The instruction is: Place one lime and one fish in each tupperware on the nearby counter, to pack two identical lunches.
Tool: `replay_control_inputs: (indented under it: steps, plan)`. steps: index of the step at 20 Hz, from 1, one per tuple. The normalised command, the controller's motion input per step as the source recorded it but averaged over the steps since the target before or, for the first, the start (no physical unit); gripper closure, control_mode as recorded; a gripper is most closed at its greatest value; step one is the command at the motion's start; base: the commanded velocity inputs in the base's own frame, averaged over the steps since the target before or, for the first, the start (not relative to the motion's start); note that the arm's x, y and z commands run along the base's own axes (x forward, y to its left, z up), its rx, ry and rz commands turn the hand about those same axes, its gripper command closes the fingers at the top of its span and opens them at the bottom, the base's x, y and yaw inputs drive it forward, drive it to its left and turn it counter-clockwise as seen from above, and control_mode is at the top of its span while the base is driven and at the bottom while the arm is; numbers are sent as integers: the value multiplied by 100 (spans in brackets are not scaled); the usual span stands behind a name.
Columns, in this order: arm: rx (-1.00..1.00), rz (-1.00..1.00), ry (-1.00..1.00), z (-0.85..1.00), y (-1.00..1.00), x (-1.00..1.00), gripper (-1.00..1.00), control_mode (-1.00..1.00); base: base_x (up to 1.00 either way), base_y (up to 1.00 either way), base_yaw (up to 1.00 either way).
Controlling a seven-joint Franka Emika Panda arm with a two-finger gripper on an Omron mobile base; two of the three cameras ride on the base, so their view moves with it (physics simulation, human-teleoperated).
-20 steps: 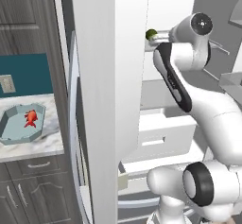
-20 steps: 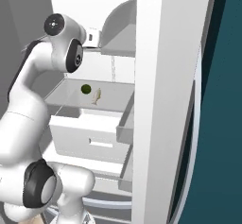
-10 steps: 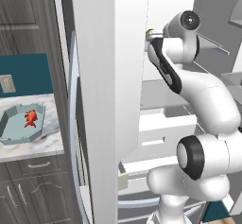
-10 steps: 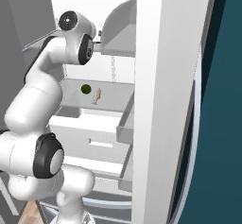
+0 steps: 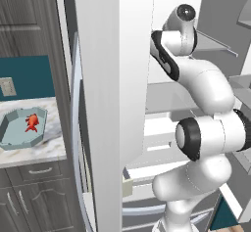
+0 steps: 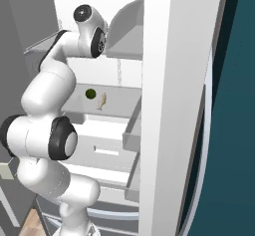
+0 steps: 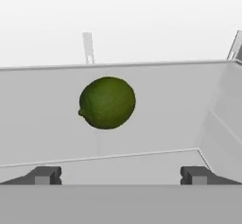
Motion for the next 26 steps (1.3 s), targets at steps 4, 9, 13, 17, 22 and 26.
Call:
replay_control_inputs:
  steps: [4, 9, 13, 17, 22, 26]
  plan:
    - [0, 0, 4, -15, 0, 66, -100, -100, 0, 0, 0]
    - [0, 0, 0, -25, 0, 62, -100, -100, 0, 0, 0]
    - [0, 0, 0, -19, 0, 56, -100, -100, 0, 0, 0]
    - [0, 0, 0, -11, 0, 56, -100, -100, 0, 0, 0]
    - [0, 0, 1, -24, 0, 21, -100, -100, 0, 0, 0]
    - [0, 0, 1, -54, 0, 0, -100, -100, 0, 0, 0]
